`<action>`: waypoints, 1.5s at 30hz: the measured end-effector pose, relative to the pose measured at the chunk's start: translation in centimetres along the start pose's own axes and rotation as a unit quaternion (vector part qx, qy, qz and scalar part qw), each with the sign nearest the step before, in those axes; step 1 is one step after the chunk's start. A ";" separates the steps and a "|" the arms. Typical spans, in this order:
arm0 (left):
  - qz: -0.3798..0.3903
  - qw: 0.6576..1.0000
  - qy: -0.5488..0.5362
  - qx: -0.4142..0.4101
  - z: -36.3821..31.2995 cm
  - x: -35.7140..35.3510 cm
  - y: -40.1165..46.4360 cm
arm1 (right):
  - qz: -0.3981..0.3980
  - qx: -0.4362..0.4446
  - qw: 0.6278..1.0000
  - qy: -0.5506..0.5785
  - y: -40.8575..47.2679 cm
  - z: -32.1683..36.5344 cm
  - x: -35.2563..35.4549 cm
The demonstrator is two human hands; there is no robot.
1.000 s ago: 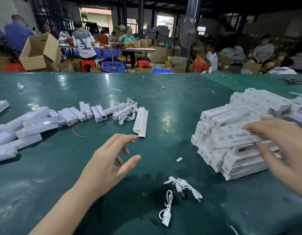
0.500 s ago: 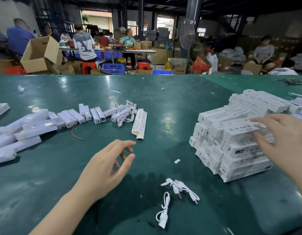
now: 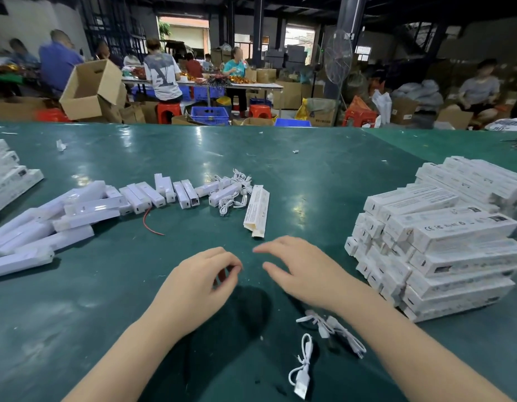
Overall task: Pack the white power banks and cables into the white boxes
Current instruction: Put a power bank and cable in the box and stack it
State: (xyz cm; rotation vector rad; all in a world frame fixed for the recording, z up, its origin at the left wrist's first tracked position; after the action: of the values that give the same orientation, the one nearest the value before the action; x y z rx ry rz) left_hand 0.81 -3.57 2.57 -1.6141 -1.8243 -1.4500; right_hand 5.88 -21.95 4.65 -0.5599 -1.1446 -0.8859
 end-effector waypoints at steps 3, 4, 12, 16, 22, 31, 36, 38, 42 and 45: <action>0.015 1.000 0.004 0.009 0.3 0.0 0.0 | 0.012 -0.052 0.997 -0.061 5.7 -0.3 -1.5; 0.019 1.000 0.006 0.013 0.4 0.0 0.0 | 0.016 -0.074 0.995 -0.063 7.3 -0.5 -1.7; -0.008 0.999 0.033 0.039 1.2 0.9 0.0 | -0.093 -0.162 0.978 -0.091 12.3 -1.0 -2.5; -0.048 0.990 -0.044 0.127 1.7 0.8 0.3 | -0.236 -0.199 0.949 0.061 10.1 -0.8 0.1; -0.074 0.801 -0.512 0.302 2.0 0.6 1.4 | -0.202 -0.113 0.833 0.503 4.1 3.4 0.9; -0.176 0.694 -0.633 0.295 1.7 1.9 1.4 | 0.013 -0.039 0.792 0.609 0.5 6.1 -2.1; -0.174 0.675 -0.634 0.335 1.7 1.7 1.5 | -0.111 0.004 0.842 0.527 0.1 6.2 -2.7; -0.151 0.654 -0.651 0.355 1.6 1.2 1.5 | -0.197 0.025 0.882 0.427 -0.1 5.8 -2.5; -0.115 0.618 -0.665 0.403 1.6 0.6 1.0 | -0.314 0.127 0.920 0.195 -0.4 6.2 -2.1; -0.110 0.608 -0.666 0.417 1.7 0.7 0.9 | -0.309 0.183 0.920 0.158 -0.5 6.6 -2.3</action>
State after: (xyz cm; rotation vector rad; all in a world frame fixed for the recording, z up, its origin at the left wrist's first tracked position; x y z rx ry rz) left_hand 2.03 -1.90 2.77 -1.9014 -2.6544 1.1021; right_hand 1.65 -16.42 4.66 0.2750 -1.1613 -1.2068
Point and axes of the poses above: each hand's wrist, its own y-axis towards the middle knuckle, its own x-axis out of the back of the hand, z = x × y, the point moved 2 cm from there along y, towards the middle knuckle, and after that the axes turned 3 degrees about y, right-handed, at the moved point
